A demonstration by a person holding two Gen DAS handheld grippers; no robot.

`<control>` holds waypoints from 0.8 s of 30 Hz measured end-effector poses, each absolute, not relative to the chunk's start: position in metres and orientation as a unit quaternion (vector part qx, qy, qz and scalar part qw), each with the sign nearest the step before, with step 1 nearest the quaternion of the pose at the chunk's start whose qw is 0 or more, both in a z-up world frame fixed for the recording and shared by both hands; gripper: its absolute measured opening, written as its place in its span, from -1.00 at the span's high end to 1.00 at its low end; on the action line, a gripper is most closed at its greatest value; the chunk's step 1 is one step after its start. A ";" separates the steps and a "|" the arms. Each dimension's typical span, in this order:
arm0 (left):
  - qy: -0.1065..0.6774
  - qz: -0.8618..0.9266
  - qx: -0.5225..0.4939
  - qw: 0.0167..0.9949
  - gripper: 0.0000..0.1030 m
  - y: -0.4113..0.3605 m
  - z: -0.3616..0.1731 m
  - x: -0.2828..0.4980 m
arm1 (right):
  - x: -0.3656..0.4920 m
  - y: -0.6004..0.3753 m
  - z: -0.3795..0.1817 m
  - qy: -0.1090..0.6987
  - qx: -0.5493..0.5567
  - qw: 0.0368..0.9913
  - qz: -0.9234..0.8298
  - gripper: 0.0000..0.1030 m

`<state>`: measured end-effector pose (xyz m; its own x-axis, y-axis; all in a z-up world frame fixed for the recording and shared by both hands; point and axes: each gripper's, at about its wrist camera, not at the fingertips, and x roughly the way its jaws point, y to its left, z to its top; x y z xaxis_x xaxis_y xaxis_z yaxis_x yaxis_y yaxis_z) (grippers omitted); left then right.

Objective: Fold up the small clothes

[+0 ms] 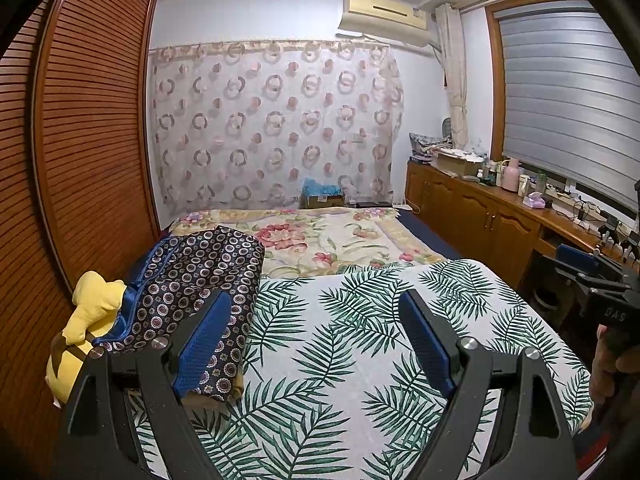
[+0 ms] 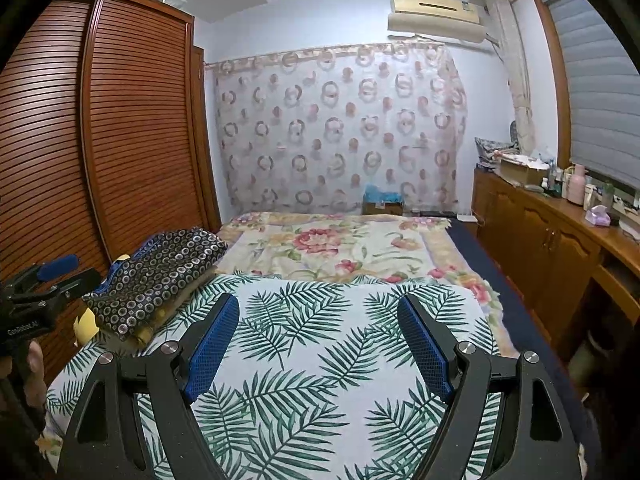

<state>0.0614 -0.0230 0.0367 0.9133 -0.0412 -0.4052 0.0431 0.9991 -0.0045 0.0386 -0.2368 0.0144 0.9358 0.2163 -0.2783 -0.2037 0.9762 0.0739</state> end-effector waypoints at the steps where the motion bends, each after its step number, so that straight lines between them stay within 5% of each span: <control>1: 0.206 -0.021 0.003 0.978 -0.68 -0.023 0.037 0.061 | 0.039 -0.237 0.015 0.144 0.022 0.984 0.107 -0.61; 24: 0.206 -0.021 0.002 0.978 -0.68 -0.022 0.037 0.061 | 0.038 -0.246 0.019 0.145 0.022 0.983 0.109 -0.61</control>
<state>0.0609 -0.0221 0.0370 0.9145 -0.0397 -0.4026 0.0417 0.9991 -0.0038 0.0383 -0.2459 0.0190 0.9344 0.2203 -0.2800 -0.2074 0.9754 0.0752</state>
